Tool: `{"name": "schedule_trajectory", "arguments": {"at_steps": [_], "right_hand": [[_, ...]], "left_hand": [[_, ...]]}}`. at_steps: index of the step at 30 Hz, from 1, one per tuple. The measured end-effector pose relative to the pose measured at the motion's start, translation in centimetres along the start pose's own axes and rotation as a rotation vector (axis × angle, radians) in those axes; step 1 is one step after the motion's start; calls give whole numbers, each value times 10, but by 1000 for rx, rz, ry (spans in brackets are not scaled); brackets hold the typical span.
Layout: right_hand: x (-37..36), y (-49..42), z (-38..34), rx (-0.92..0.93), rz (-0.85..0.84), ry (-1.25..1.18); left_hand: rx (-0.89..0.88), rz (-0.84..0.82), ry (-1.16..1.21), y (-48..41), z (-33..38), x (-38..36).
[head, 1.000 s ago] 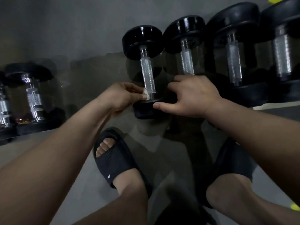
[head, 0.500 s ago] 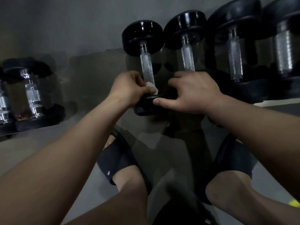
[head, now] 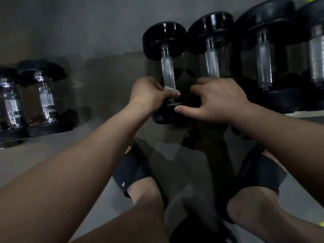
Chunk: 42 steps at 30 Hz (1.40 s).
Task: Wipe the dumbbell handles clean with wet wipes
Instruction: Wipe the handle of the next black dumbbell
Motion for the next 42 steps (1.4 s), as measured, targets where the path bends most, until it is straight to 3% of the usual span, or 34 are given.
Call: {"name": "schedule_trajectory", "arguments": {"at_steps": [12, 17, 22, 25, 34, 38, 42], "right_hand": [[0, 0, 0, -13, -1, 12], [1, 0, 0, -21, 0, 9], [1, 0, 0, -6, 8, 13], [2, 0, 1, -5, 10, 1], [0, 1, 2, -5, 31, -22], [1, 1, 2, -7, 28, -21], [2, 0, 1, -14, 10, -5]], "left_hand": [[26, 187, 440, -21, 2, -2], [-57, 309, 478, -38, 19, 8], [-60, 153, 263, -29, 3, -11], [-58, 146, 209, -25, -1, -12], [-35, 313, 475, -41, 28, 1], [1, 260, 552, -50, 24, 10], [116, 7, 591, -38, 3, -4]]}}
Point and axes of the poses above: each hand's wrist, its own y-axis away from the middle knuckle, its own x-axis out of the back of the hand, z = x × y, the point moved 8 cm from there along -y, towards the middle knuckle, and after that the axes turned 12 degrees about y, right-handed, at the moved point
